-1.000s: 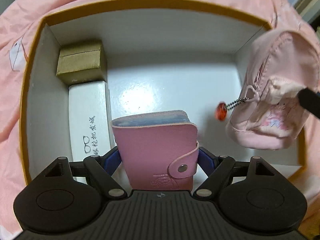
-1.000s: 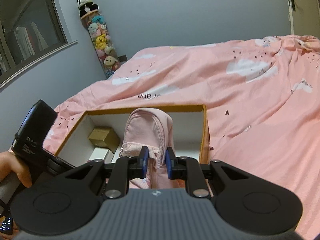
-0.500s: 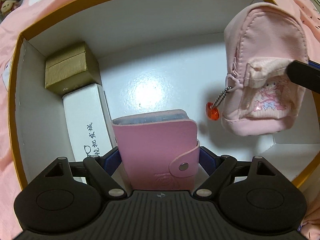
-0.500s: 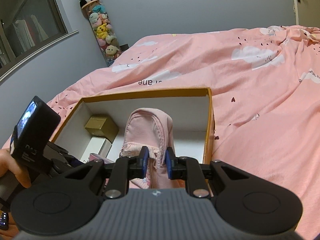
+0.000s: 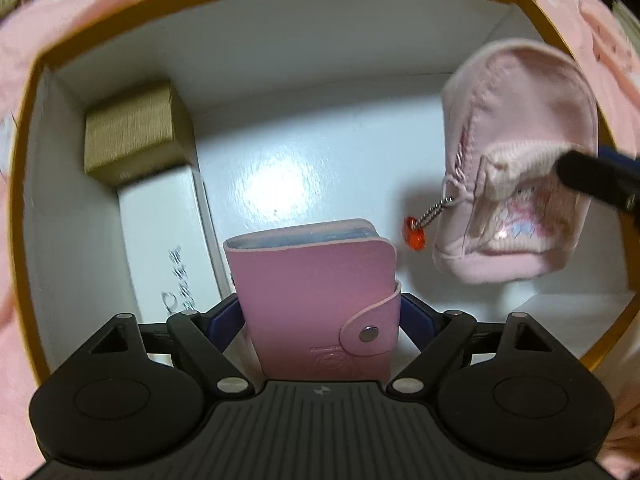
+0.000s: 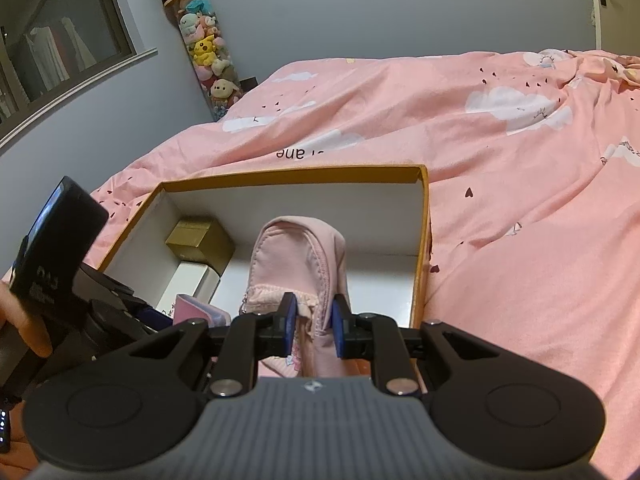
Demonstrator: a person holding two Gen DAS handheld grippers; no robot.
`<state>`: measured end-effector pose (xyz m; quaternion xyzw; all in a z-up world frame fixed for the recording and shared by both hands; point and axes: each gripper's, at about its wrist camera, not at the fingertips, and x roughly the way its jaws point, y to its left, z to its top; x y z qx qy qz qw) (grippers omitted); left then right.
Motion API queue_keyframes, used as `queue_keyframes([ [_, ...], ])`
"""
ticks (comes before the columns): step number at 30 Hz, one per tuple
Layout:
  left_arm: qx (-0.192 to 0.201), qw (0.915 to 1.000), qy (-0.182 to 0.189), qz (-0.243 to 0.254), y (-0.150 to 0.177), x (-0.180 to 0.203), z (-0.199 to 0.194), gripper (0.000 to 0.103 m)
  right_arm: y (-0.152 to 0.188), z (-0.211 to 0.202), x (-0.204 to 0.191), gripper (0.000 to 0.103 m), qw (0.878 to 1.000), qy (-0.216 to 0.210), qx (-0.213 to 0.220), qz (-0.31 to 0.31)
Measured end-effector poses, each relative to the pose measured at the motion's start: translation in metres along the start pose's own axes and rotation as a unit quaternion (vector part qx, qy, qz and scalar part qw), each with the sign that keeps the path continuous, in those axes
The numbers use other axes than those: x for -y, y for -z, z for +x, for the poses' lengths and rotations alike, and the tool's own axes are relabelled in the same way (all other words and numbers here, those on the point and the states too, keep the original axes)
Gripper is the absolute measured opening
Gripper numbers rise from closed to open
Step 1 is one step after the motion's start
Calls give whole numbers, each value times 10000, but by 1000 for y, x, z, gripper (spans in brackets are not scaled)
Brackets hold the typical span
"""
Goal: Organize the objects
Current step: 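Carry both items over the orange box, lower the wallet and open the left gripper, then lower the pink backpack into the orange box and open the right gripper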
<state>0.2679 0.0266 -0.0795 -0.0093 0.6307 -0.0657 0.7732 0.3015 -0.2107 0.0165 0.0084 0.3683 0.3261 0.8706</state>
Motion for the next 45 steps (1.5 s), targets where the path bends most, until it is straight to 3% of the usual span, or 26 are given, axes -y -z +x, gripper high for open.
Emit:
queue_keyframes([
  [8,287,9995,-70,-96,5,-9,-18,101,-1,8,-4,20,9998,-8,-177,-80],
  [14,770,9937,466,-672,20,-33,-40,98,-4,27,-13,20,9973,2,-728,-82],
  [18,1139,9872,626,-927,12,-47,-57,90,-3,45,-17,20,9928,25,-1199,-49],
  [20,1275,9830,816,-1043,-12,-45,-58,89,-4,51,-18,20,9909,6,-1348,37],
  [25,1523,9771,986,-1107,5,-44,-70,89,0,67,-19,19,9846,-130,-1708,354],
  [34,1869,9656,1203,-1348,6,-53,-75,86,-7,57,-22,19,9856,-194,-1592,538],
  [37,2132,9594,1168,-1428,9,-55,-87,86,-16,44,-27,19,9872,-498,-1348,689],
  [40,2347,9549,1086,-1462,13,-56,-98,86,-23,48,-35,19,9825,-866,-1383,901],
  [45,2328,9553,1028,-1506,17,-59,-100,86,-19,73,-54,19,9788,-947,-1567,915],
])
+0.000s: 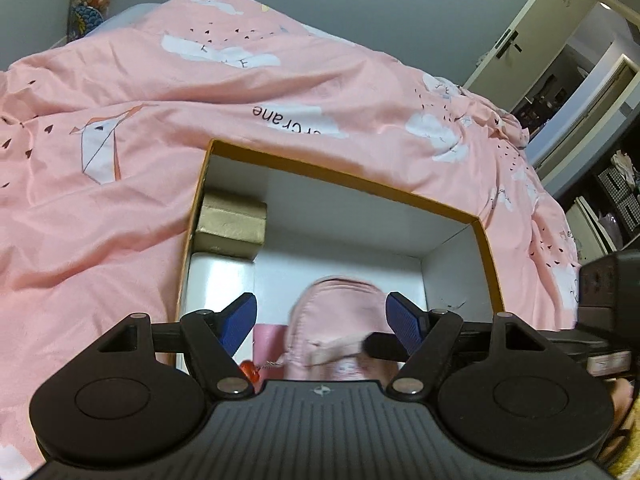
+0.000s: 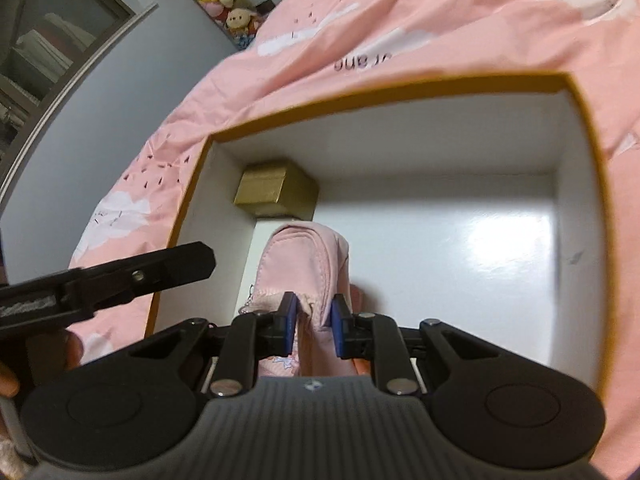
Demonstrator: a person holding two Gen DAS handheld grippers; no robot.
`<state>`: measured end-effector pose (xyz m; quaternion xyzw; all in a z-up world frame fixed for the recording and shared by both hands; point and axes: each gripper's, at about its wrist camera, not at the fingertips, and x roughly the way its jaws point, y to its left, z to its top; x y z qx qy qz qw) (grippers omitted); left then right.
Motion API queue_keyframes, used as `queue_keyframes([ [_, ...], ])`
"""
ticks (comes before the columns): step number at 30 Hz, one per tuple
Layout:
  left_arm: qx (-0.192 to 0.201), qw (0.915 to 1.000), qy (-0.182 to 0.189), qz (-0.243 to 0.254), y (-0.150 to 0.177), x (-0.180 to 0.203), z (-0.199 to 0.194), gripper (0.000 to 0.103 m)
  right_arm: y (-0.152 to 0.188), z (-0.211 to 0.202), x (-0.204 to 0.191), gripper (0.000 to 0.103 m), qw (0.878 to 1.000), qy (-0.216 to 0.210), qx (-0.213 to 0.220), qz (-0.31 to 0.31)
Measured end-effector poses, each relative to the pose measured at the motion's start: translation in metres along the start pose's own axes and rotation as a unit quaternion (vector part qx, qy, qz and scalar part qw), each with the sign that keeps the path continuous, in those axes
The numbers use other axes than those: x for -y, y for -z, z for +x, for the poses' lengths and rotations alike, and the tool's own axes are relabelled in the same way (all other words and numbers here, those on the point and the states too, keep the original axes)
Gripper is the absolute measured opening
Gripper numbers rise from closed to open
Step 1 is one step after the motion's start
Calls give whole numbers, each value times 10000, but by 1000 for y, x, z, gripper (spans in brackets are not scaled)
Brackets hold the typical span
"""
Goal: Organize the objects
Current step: 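Lower the pink backpack into the orange box and open the right gripper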
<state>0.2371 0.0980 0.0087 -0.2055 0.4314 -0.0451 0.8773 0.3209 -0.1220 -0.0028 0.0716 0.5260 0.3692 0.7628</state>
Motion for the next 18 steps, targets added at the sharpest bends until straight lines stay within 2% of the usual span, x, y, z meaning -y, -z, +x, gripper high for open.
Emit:
queue_keyframes([
  [4,-78,10000,31,12,3,-2,5,86,-1,24,2,19,9997,64,-232,93],
  [7,-111,9999,42,-20,6,-4,9,86,-2,39,6,19,9985,-82,-399,356],
  [15,-148,9999,8,-20,13,-4,15,85,-1,55,9,20,9985,177,-459,236],
  [18,-147,9999,-38,17,14,0,15,84,-1,55,10,24,9985,216,-469,192],
])
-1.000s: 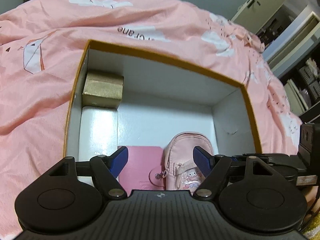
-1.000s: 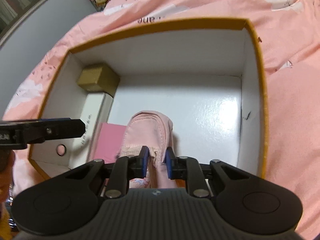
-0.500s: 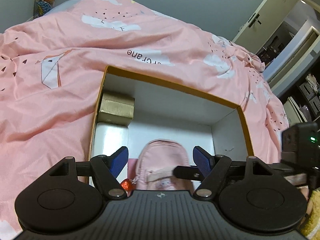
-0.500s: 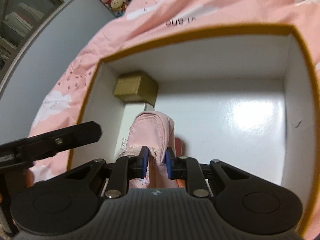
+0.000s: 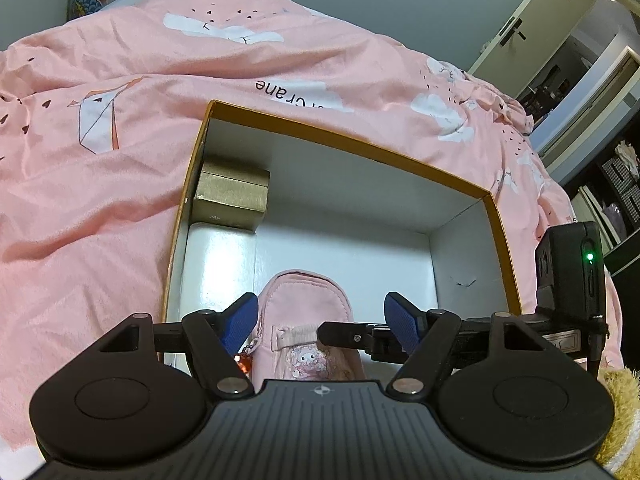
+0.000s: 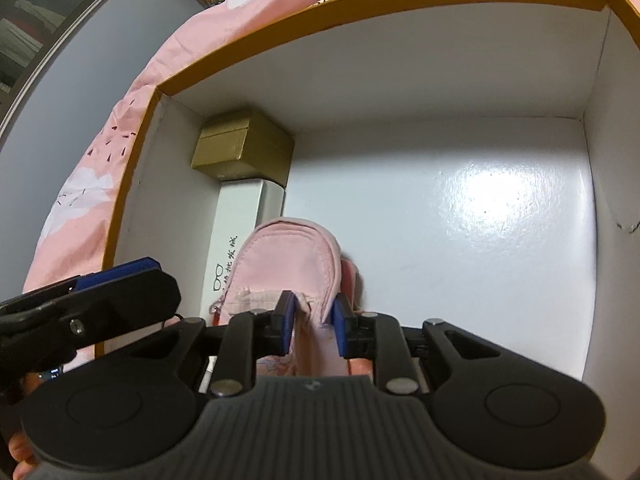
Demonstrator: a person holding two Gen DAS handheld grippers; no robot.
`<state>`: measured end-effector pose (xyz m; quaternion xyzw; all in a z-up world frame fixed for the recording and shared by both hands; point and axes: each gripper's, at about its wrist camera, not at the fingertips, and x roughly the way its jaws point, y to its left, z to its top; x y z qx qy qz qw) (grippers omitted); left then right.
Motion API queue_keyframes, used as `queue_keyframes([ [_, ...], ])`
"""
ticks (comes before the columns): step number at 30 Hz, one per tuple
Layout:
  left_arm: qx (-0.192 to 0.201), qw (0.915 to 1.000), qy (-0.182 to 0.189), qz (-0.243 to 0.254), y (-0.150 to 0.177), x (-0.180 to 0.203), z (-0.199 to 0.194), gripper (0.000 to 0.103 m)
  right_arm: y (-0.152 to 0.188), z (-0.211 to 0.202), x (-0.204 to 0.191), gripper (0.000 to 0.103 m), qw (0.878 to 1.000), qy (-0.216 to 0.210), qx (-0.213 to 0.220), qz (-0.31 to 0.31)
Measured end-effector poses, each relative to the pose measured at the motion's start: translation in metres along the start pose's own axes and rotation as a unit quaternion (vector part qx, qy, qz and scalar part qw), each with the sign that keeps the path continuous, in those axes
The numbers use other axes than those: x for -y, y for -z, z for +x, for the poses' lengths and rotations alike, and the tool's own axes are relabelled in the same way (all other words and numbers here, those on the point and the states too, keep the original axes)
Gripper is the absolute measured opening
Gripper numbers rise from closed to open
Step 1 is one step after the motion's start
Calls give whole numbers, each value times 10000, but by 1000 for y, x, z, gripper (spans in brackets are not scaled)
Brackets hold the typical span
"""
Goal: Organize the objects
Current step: 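Lower the pink backpack into the orange box and open the right gripper, then withdraw the right gripper from the orange box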
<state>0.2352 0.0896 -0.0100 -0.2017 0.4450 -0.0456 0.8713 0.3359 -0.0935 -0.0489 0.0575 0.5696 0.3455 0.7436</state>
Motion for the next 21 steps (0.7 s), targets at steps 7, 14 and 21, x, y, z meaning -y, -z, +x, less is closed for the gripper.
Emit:
queue_keyframes([
  [7,329,9992,-93,186,8,16,-32,83,11,-32,-16,44,9953,296,573,-718],
  [14,755,9966,-1,332,38,44,-81,83,52,-105,-32,44,9790,456,1485,-1319],
  [21,768,9966,-34,303,77,53,-102,81,107,-157,-32,44,9689,449,1977,-1417],
])
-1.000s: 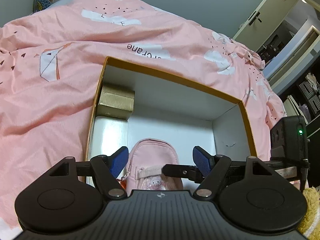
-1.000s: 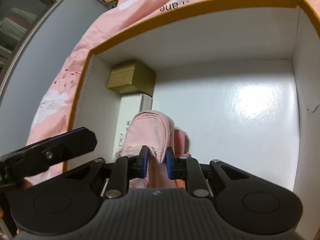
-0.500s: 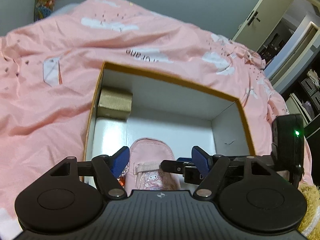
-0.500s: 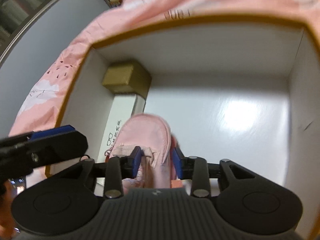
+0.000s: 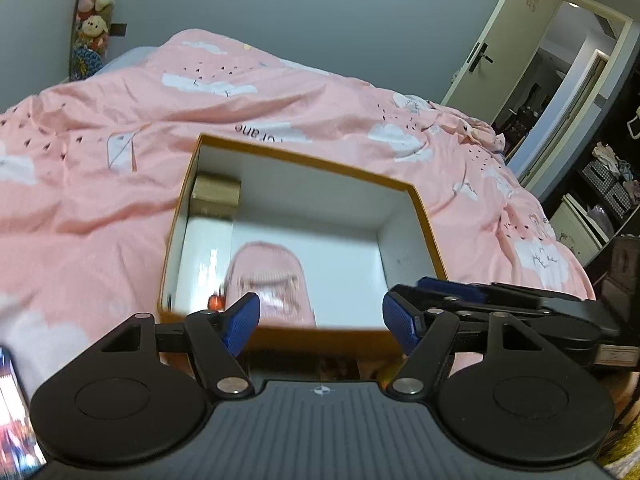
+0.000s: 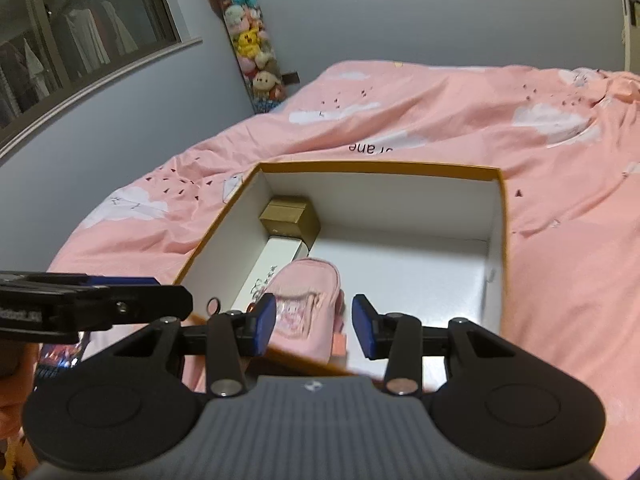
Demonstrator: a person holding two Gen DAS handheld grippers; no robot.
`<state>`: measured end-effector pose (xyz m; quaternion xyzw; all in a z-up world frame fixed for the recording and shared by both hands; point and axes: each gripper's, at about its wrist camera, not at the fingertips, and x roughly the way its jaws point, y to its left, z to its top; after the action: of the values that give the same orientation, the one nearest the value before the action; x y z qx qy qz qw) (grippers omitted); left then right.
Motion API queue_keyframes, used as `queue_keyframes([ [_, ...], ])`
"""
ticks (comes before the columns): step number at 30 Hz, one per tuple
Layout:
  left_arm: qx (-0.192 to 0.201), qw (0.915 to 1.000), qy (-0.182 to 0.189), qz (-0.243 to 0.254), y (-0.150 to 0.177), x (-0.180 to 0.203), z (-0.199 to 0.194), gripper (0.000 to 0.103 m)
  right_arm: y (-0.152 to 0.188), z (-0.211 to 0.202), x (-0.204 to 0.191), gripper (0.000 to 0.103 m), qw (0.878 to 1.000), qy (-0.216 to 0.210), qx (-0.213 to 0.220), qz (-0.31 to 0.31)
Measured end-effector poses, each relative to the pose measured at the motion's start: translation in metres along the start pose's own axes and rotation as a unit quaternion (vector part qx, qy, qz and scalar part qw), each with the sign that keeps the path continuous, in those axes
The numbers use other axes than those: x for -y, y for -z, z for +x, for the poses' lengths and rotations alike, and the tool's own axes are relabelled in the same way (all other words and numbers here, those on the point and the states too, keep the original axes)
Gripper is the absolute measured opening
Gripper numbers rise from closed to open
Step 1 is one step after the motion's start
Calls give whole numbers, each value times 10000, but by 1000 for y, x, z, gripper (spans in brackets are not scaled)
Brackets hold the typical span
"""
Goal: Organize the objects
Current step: 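Withdraw the right gripper from the orange box, then grasp the black leather square box with the left gripper while the right grasps the anime card box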
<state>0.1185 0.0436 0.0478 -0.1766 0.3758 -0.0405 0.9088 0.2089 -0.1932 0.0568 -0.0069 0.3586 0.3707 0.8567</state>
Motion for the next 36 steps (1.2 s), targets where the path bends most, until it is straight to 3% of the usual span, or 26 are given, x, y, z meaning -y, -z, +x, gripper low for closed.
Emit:
queue_keyframes([
  [5,-218,9994,10,-251,29,-9,1,81,32,-28,-1,47,9999,-82,104,19],
  [13,-770,9960,-342,-313,62,-20,47,85,70,0,16,46,9961,269,-739,397],
  [28,-989,9897,-1037,73,72,-1,103,95,82,30,31,51,9910,407,-1049,728],
  [36,-1205,9864,-1119,-9,76,-7,120,94,84,41,35,52,9900,395,-1137,735],
])
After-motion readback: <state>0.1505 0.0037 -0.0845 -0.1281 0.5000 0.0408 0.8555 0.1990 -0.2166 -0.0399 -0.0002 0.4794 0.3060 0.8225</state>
